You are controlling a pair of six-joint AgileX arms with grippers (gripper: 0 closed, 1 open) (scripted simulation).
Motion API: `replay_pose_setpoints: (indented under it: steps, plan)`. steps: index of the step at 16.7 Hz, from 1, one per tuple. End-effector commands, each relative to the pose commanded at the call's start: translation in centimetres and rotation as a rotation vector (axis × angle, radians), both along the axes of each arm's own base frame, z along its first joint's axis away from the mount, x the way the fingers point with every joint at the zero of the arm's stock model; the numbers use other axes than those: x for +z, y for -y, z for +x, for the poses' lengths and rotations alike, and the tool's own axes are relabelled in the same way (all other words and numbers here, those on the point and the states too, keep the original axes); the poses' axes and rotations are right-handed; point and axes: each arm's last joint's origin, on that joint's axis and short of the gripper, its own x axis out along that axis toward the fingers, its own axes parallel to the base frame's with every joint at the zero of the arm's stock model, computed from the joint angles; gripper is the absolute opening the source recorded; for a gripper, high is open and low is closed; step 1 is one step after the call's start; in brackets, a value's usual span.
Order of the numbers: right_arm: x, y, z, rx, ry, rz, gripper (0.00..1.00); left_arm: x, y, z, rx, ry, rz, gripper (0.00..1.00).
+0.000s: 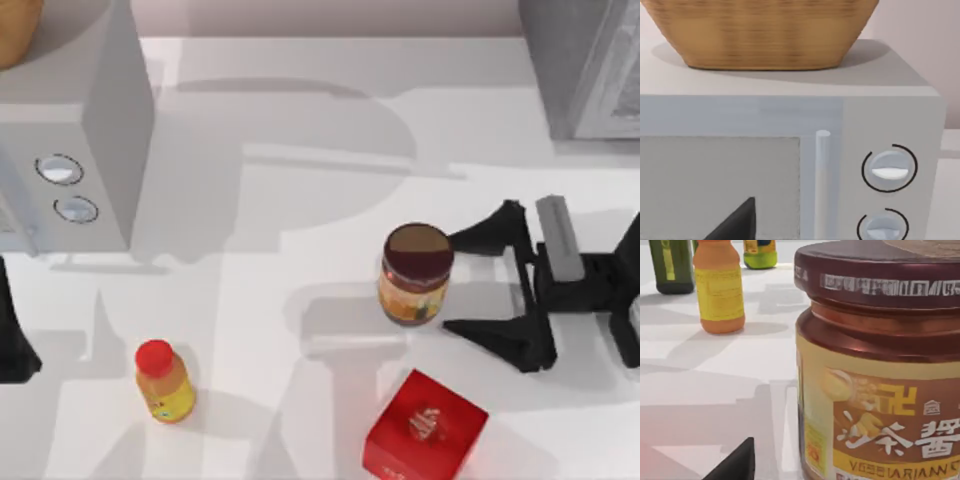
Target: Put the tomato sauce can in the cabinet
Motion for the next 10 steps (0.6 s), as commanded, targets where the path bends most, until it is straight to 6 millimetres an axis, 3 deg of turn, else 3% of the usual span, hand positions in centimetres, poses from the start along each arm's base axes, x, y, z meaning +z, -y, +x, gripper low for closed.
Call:
replay_pose_setpoints:
  steps: [5,10]
  plan:
    - [-0.5,-0.7,0.3,0.000,-0.004,0.000,1.00,0.0,0.0,0.0,0.000,0.000,0.000,1.00]
    - [-0.1,-5.0,0.2,0.000,0.000,0.001,1.00,0.0,0.0,0.0,0.000,0.000,0.000,1.00]
